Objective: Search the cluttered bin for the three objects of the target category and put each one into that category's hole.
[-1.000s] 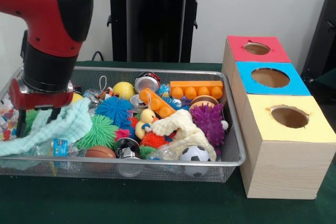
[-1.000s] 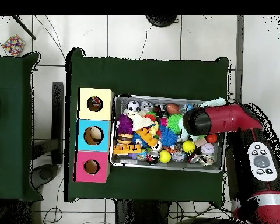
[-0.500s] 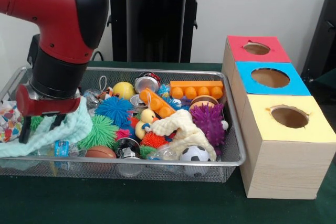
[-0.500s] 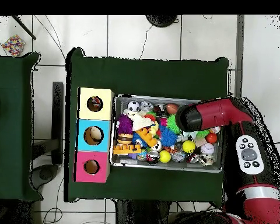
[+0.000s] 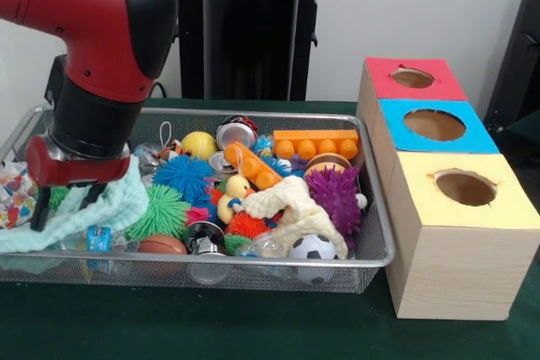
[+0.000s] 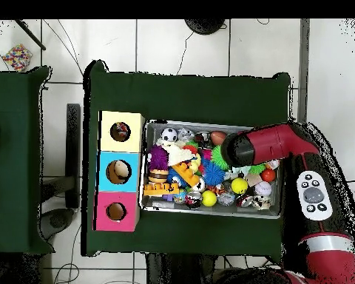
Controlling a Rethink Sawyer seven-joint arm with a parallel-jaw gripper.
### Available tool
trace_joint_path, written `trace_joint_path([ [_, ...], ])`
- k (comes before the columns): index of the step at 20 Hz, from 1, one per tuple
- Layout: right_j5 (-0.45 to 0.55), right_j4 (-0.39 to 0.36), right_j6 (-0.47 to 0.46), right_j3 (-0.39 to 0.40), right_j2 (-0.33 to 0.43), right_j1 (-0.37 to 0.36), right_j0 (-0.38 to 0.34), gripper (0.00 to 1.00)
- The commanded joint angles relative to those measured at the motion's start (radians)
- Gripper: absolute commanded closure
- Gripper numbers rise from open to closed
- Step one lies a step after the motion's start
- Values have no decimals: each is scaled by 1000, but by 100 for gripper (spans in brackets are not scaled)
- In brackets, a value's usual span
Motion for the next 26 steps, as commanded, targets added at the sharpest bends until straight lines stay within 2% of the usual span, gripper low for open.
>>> trace_joint_path([
  [1,-26,-5,-161,30,48,-40,-26,0],
  [8,22,94,-258,95,132,-131,-84,0],
  [10,-22,126,-275,134,182,-155,-125,0],
  [16,-5,120,-294,130,210,-187,-126,0],
  [20,36,94,-281,108,190,-189,-95,0],
  [26,25,46,-237,87,154,-145,-73,0],
])
